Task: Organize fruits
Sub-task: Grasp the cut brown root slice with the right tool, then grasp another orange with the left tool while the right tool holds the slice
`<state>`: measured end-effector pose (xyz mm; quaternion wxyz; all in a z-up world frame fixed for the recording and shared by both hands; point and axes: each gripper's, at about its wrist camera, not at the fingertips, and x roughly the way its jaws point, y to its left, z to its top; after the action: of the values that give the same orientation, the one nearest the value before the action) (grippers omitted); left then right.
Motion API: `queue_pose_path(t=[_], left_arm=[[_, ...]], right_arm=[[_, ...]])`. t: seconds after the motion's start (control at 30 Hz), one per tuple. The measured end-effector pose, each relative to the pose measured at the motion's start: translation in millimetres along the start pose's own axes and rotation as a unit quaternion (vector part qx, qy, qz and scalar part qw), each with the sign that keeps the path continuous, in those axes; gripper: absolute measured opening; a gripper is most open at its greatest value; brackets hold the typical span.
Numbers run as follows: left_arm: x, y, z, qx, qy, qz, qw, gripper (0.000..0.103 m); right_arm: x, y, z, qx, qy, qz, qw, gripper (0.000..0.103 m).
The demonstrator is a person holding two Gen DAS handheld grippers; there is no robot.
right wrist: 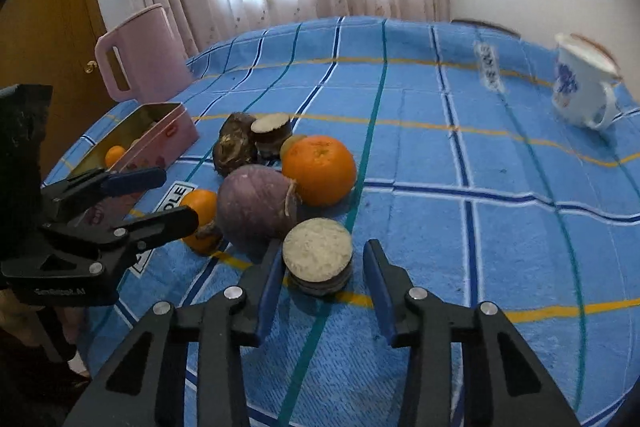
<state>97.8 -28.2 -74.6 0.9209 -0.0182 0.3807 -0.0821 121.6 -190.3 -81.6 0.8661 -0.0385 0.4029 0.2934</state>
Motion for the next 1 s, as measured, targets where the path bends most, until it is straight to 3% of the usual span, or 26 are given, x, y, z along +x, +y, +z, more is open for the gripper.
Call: queue_pose_path(t=[0.37,0.5,0.77,0.93,1.0], left_arm=[[-4,3,-2,0.004,-0.003,0.006,1.0,0.074],[7,-5,1,0.003,0.017,-0.026,0.9995,0.069],[10,-9,2,0.0,0.023,-0.071,0.9972,0.043],[15,-2,-1,-0.024,0.033,-0.094,0.9947,0.046],[15,-3,-3,-0.023,0.032,-0.103,0.9939,0.038]], right_arm=[[-2,-8,1,0.026,-0.011,0.02,0.999,0.037],[-2,-10,1,0.03,-0.01,0.023,0.999,0.037],[-1,-11,1,0.032,-0.008,0.02,0.999,0.037],[-2,-11,2,0.034,-0.011,0.018,0.999,0.037],[-3,-11,2,0.033,-0.016,0.017,0.999,0.037]])
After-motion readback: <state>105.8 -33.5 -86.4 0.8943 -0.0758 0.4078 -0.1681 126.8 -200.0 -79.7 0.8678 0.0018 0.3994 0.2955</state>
